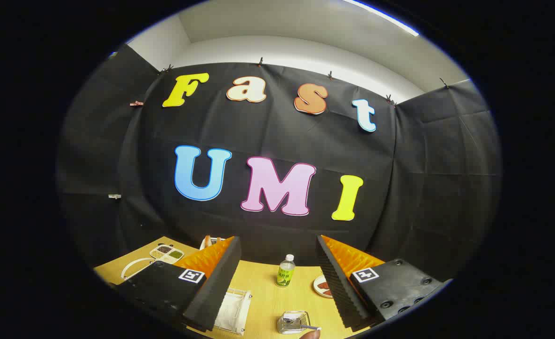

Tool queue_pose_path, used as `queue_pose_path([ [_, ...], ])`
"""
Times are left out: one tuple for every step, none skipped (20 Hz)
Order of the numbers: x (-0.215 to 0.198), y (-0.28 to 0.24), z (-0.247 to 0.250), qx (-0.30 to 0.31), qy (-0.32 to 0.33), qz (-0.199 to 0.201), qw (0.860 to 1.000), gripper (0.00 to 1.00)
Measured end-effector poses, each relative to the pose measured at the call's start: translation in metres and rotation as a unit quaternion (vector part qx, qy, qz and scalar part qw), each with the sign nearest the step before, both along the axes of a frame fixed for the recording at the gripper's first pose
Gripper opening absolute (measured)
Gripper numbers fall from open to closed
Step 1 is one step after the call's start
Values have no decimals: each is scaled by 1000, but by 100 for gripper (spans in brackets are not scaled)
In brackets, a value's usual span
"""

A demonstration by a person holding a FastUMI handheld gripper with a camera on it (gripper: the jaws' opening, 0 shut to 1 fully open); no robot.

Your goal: Take the plate from the dish rack, then take the spoon from the basket and place it into the plate.

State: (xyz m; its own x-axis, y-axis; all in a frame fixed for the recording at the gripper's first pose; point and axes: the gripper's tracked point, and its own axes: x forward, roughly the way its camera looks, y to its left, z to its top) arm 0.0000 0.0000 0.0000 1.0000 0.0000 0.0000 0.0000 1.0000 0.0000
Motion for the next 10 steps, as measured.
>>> queue_pose_path([
  [-1,1,-1,-1,2,-2,1000,97],
  [-3,1,-3,-3,3,-4,1000,97],
  [-4,1,-4,-4,4,-7,1000,97],
  [-4,2,-5,-5,6,-8,1000,97],
  [-5,3,-6,-4,7,-8,1000,97],
  [-5,4,-6,-2,8,-8,1000,97],
  [-5,5,-5,0,8,-8,1000,97],
  [-6,5,-4,2,7,-8,1000,97],
  [-6,5,-3,2,5,-9,1000,97],
  [-5,6,-2,2,4,-8,1000,97],
])
